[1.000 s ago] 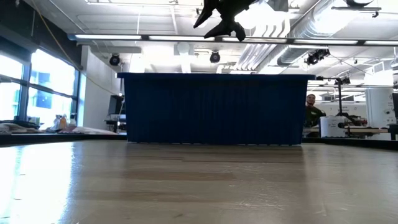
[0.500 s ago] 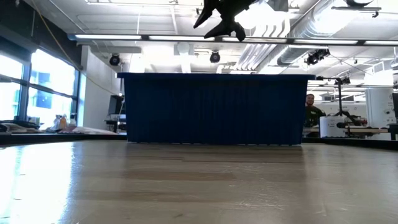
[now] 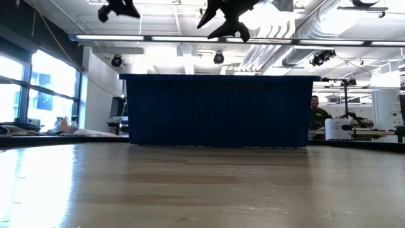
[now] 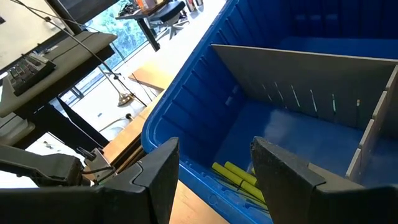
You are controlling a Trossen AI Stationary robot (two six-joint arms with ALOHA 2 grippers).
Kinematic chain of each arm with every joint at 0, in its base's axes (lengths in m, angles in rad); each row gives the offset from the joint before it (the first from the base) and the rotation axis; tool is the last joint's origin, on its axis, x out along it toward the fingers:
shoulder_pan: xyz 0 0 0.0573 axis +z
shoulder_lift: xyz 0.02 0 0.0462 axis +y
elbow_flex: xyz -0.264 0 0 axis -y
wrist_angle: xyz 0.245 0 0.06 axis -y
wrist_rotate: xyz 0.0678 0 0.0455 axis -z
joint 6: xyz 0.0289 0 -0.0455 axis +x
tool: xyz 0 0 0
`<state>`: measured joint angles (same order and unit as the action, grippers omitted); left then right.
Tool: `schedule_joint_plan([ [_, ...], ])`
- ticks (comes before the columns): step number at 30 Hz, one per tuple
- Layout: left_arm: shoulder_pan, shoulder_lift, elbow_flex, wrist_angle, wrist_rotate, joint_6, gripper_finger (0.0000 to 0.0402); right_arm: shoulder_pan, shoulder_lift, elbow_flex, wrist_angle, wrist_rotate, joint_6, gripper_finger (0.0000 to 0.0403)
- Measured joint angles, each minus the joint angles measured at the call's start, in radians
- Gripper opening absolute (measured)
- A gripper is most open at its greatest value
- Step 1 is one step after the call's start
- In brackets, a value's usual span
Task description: Sort blocks
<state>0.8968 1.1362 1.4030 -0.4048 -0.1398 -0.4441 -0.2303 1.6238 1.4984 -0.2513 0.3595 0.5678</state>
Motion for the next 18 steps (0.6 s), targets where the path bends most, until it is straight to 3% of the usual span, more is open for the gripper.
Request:
schedule_joint_plan([
  [7,0.009,0.050,-0.039,-0.029,-0.049,0.051,0.0000,0.000,0.000,0.000,0.000,0.000,0.000,0.0185],
  [13,0.014,0.082,-0.039,-0.101,-0.054,0.215,0.0000,0.000,0.000,0.000,0.000,0.000,0.000,0.0185],
  [18,0.014,0.117,-0.039,-0.090,0.030,0.305,0.0000,0.000,0.000,0.000,-0.001,0.000,0.000,0.0185],
])
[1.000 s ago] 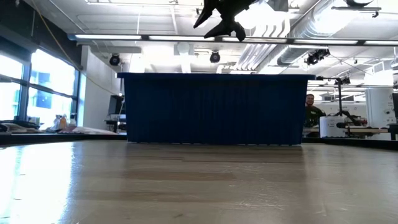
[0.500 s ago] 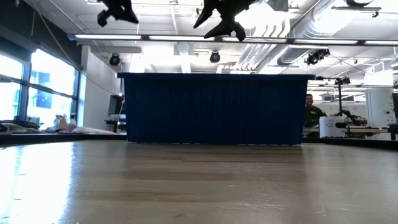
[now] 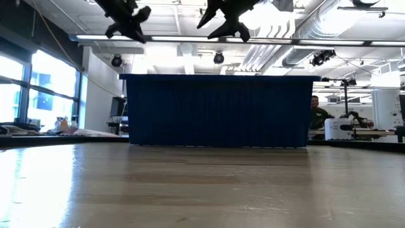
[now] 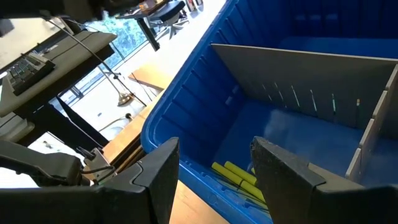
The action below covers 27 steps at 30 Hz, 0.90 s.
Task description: Sort blocks
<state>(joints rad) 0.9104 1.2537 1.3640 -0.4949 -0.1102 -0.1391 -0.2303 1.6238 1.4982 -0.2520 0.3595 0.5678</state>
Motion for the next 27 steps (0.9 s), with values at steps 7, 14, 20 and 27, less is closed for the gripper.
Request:
schedule_joint_plan([
  [7,0.032,0.109,0.000,-0.018,-0.127,-0.124,0.0000,0.000,0.000,0.000,0.000,0.000,0.000,0.0185],
  [14,0.105,0.211,0.055,-0.060,-0.136,-0.171,0.0037,0.000,0.000,0.000,0.015,0.007,0.000,0.0185],
  [20,0.212,0.228,0.094,0.001,-0.173,-0.174,0.0102,0.000,0.000,0.000,0.025,0.007,0.038,0.0185],
  [27,0.328,0.283,0.091,0.124,-0.159,-0.392,0.0154,0.000,0.000,0.000,0.048,0.006,0.083,0.0185],
])
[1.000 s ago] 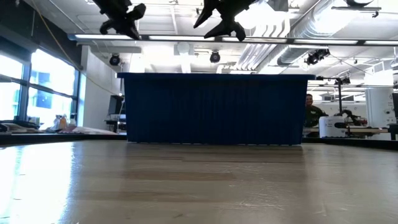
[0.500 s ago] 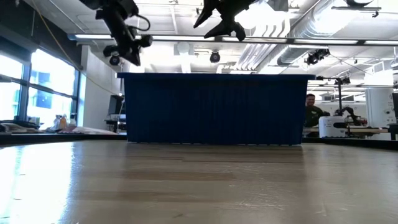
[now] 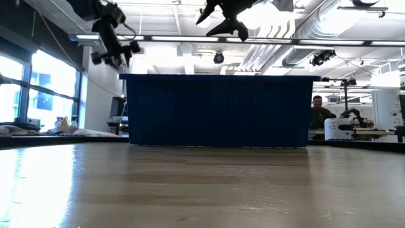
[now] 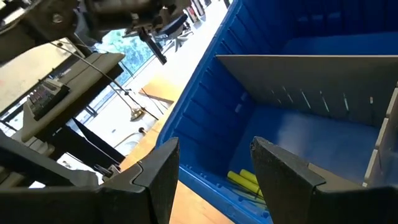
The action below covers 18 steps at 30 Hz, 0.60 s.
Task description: Sort blocks
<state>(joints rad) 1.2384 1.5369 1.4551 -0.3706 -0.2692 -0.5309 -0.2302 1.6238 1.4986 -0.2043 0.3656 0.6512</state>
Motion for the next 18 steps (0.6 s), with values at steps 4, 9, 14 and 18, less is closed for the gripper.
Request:
schedule_joint_plan([
  [4,0.039,0.043,0.000,0.033,-0.003,-0.068,0.0164,-0.001,0.000,0.000,-0.001,0.000,-0.001,0.0185],
  [9,0.064,0.116,0.000,0.024,-0.055,-0.108,0.0165,-0.006,0.000,0.000,-0.004,0.058,0.023,0.0185],
  [14,0.107,0.196,0.000,0.012,-0.083,-0.131,0.0165,-0.019,0.000,0.000,-0.004,0.073,0.030,0.0185],
  [18,0.123,0.250,0.000,-0.017,-0.173,-0.117,0.0165,-0.035,0.000,0.000,-0.025,0.086,0.086,0.0185],
])
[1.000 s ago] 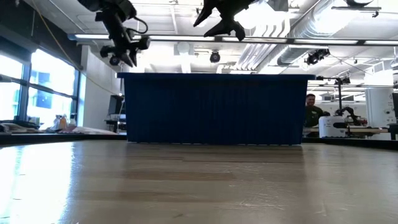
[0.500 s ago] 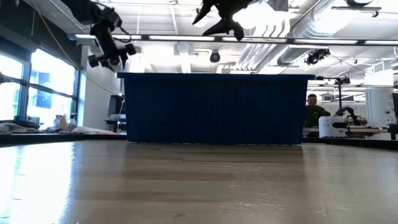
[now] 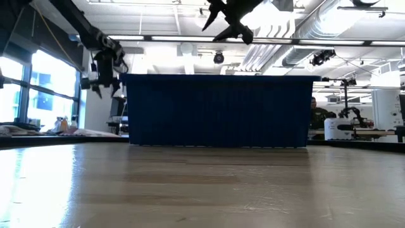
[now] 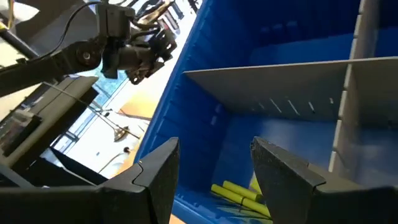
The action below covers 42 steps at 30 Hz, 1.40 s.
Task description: Sort blocks
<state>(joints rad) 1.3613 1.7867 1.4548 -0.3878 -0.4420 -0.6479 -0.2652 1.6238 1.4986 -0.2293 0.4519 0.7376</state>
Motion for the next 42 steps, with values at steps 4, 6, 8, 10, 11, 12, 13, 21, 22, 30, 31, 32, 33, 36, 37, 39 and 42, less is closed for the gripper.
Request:
schedule_joint_plan([
  [4,-0.001,0.026,0.000,0.010,-0.008,-0.008,0.0165,-0.016,0.000,0.000,-0.027,-0.008,0.001,0.0185],
  [6,-0.006,0.034,0.000,0.022,0.013,-0.029,0.0165,-0.023,0.000,0.000,-0.031,-0.038,0.003,0.0185],
  [8,-0.014,0.039,0.000,0.023,0.021,-0.015,0.0165,-0.025,0.000,0.000,-0.032,-0.064,-0.011,0.0185],
  [10,-0.026,0.040,0.000,0.025,0.000,0.047,0.0164,-0.025,0.000,0.000,-0.032,-0.088,-0.027,0.0185],
  [11,-0.033,0.039,0.000,0.029,-0.016,0.095,0.0163,-0.025,0.000,0.000,-0.031,-0.099,-0.035,0.0185],
  [12,-0.040,0.039,0.006,0.028,-0.033,0.154,0.0160,-0.025,0.000,0.000,-0.032,-0.122,-0.043,0.0185],
  [13,-0.048,0.039,0.018,0.023,-0.050,0.215,0.0156,-0.026,0.000,0.000,-0.031,-0.147,-0.059,0.0185],
  [21,-0.127,0.046,0.153,0.064,-0.273,0.733,0.0122,-0.094,-0.003,0.000,-0.029,-0.278,-0.099,0.0185],
  [22,-0.127,0.049,0.159,0.067,-0.311,0.762,0.0118,-0.116,-0.007,0.000,-0.031,-0.293,-0.091,0.0185],
  [30,-0.066,0.094,0.164,-0.029,-0.360,0.917,0.0076,-0.243,-0.036,0.000,-0.053,-0.484,-0.068,0.0185],
  [31,-0.064,0.105,0.164,-0.049,-0.363,0.964,0.0072,-0.253,-0.036,0.000,-0.055,-0.500,-0.075,0.0185],
  [32,-0.064,0.118,0.163,-0.058,-0.369,1.006,0.0070,-0.261,-0.036,0.000,-0.058,-0.514,-0.087,0.0185],
  [33,-0.064,0.132,0.163,-0.055,-0.377,1.066,0.0068,-0.270,-0.036,0.000,-0.061,-0.522,-0.097,0.0185],
  [36,-0.064,0.175,0.164,-0.057,-0.419,1.235,0.0067,-0.287,-0.036,0.000,-0.074,-0.537,-0.115,0.0185],
  [37,-0.064,0.190,0.164,-0.059,-0.424,1.278,0.0067,-0.291,-0.036,0.000,-0.081,-0.538,-0.118,0.0185],
  [39,-0.064,0.219,0.164,-0.067,-0.429,1.367,0.0067,-0.298,-0.036,0.000,-0.091,-0.544,-0.127,0.0185],
  [42,-0.049,0.249,0.164,-0.061,-0.424,1.461,0.0067,-0.305,-0.036,0.000,-0.108,-0.571,-0.136,0.0185],
])
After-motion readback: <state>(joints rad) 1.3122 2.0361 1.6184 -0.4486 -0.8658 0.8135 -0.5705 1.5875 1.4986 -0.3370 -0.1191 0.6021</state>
